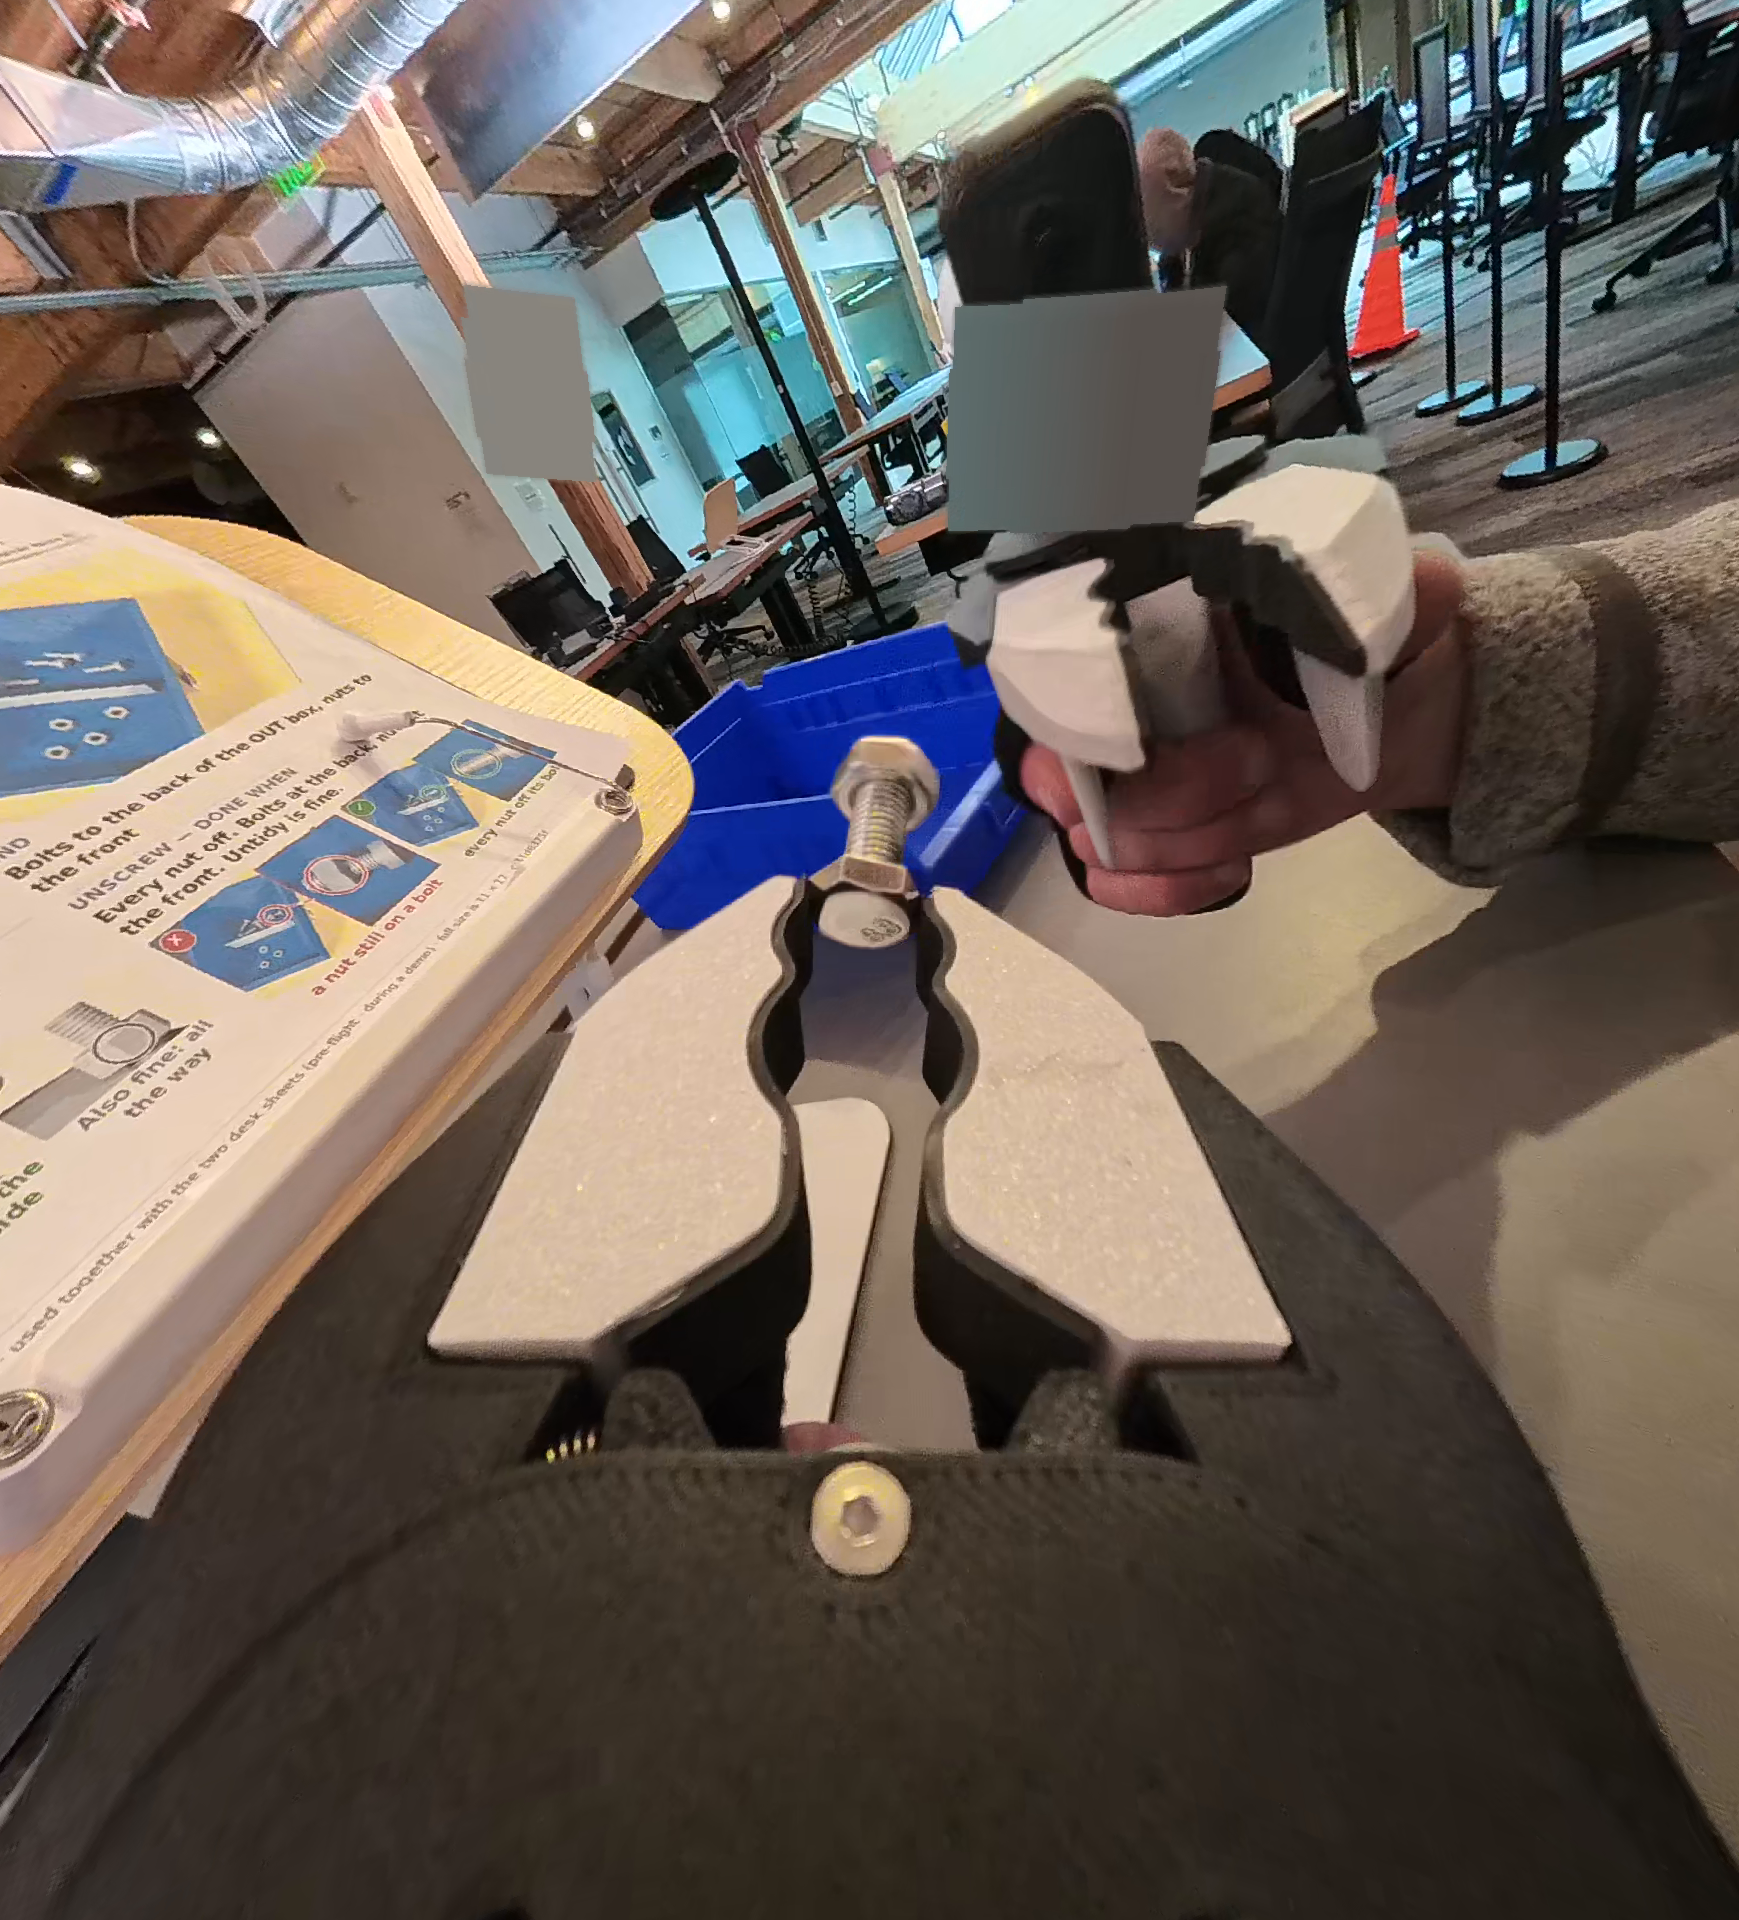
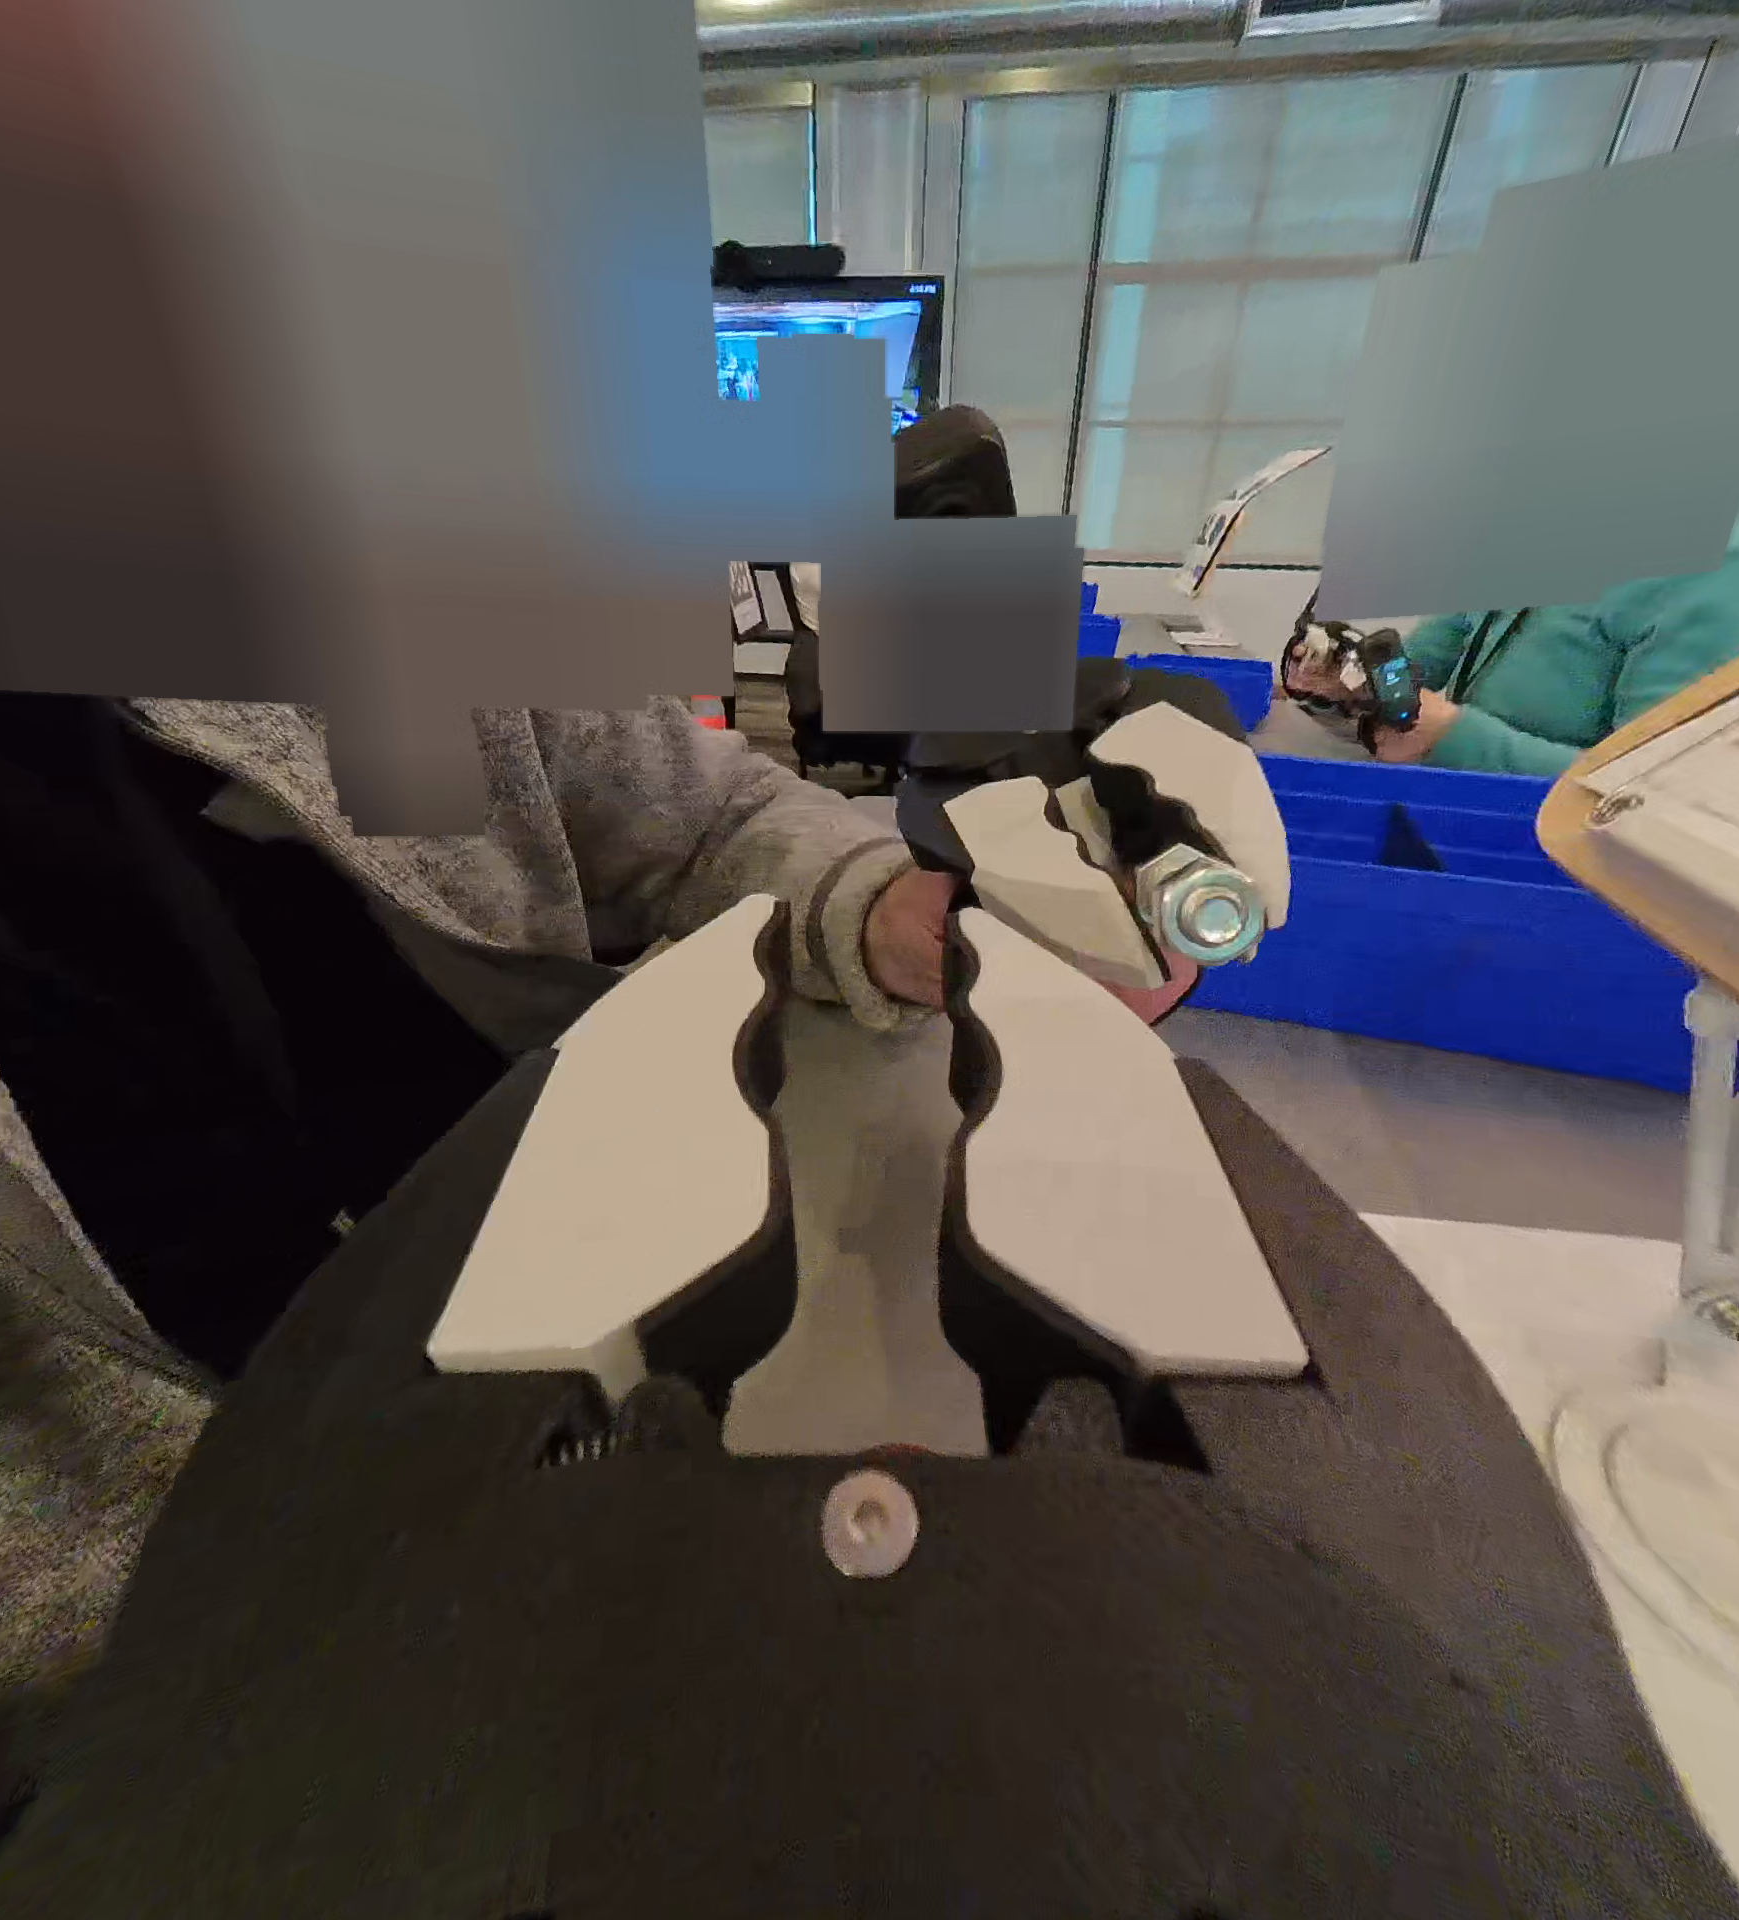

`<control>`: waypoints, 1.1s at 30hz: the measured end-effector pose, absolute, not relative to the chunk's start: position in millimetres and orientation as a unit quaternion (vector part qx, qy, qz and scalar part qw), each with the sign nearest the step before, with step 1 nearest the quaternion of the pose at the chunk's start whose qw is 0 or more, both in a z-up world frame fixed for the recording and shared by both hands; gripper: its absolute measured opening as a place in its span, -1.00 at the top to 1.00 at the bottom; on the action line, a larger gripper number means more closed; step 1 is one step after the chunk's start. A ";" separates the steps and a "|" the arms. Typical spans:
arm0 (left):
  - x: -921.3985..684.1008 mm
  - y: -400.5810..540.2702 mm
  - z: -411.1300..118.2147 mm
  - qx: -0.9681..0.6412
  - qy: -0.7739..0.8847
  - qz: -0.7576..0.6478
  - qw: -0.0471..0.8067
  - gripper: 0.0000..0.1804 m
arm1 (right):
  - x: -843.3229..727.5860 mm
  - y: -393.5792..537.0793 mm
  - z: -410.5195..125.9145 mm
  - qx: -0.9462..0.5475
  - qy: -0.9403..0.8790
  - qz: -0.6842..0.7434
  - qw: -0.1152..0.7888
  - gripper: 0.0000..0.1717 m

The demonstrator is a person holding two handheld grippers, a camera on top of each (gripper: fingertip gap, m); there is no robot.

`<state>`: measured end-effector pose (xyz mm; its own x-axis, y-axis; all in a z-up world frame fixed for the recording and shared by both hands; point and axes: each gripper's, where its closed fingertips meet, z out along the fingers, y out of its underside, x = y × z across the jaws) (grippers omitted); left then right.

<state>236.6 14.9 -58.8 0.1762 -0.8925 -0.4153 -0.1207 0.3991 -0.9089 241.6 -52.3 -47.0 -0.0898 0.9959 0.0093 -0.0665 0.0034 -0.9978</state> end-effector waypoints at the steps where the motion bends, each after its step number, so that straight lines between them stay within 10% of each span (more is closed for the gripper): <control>1: 236.5 14.5 -58.1 -0.448 0.561 -0.314 0.621 0.80 | 240.2 -50.0 -51.5 -0.473 -0.509 0.527 0.489 0.65; 7: 239.0 11.0 -59.7 -0.445 0.566 -0.316 0.618 0.80 | 248.9 -18.9 -44.1 -0.508 -0.445 0.496 0.546 0.08; 11: 239.1 12.1 -60.2 -0.447 0.565 -0.315 0.619 0.80 | 241.1 -32.4 -48.3 -0.495 -0.478 0.507 0.518 0.17; 13: 238.6 13.5 -60.1 -0.450 0.564 -0.314 0.617 0.80 | 238.1 -55.2 -54.3 -0.466 -0.524 0.532 0.474 0.74; 20: 239.2 10.8 -59.5 -0.445 0.566 -0.317 0.617 0.80 | 246.3 -20.5 -47.0 -0.509 -0.453 0.502 0.533 0.13; 23: 238.6 12.4 -59.3 -0.447 0.563 -0.316 0.619 0.80 | 241.3 -30.8 -46.9 -0.495 -0.475 0.508 0.521 0.12; 25: 237.9 13.6 -58.7 -0.449 0.562 -0.316 0.619 0.80 | 238.0 -50.8 -56.6 -0.477 -0.524 0.523 0.474 0.70; 33: 240.7 10.3 -59.4 -0.445 0.567 -0.316 0.617 0.80 | 243.3 -23.0 -45.4 -0.507 -0.463 0.504 0.524 0.11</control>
